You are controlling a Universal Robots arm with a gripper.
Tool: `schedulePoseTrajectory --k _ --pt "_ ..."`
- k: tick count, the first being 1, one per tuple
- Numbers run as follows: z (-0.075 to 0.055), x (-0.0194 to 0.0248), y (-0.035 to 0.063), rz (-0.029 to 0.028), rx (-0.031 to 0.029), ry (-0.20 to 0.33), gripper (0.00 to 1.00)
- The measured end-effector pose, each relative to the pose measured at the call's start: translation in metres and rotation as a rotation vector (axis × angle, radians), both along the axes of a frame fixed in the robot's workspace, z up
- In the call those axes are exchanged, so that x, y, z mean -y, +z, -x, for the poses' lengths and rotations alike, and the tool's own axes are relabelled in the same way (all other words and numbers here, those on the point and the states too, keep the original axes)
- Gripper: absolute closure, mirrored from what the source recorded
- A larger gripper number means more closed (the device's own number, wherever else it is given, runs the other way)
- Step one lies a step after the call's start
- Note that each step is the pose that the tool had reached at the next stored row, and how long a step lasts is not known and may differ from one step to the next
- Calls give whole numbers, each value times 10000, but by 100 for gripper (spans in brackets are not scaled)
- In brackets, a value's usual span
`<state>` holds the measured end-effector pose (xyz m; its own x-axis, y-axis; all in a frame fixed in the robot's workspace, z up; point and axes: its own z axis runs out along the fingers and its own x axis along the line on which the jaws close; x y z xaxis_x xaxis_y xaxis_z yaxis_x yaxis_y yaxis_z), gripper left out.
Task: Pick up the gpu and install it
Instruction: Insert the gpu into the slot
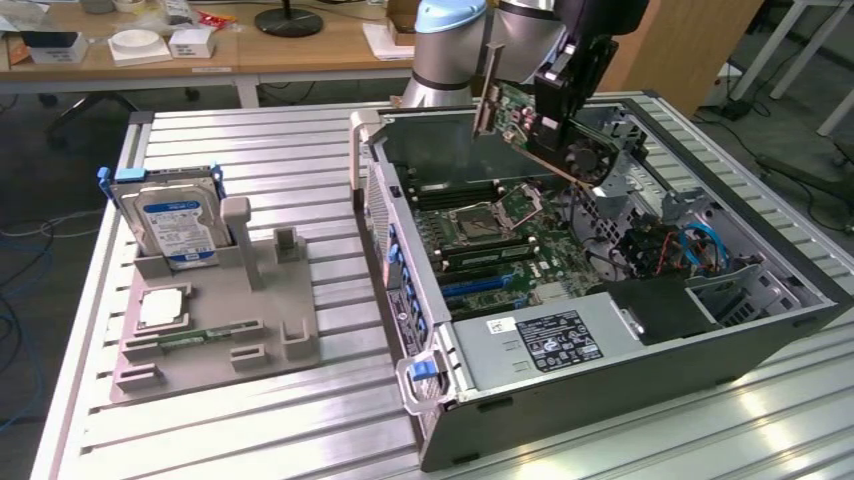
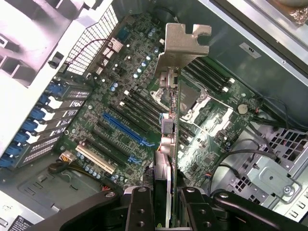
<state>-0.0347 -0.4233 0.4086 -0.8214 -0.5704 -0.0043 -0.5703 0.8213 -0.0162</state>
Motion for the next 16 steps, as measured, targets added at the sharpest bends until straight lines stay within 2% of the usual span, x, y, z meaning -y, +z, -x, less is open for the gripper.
schedulePoseTrajectory --k 16 --pt "0 8 0 0 0 690 73"
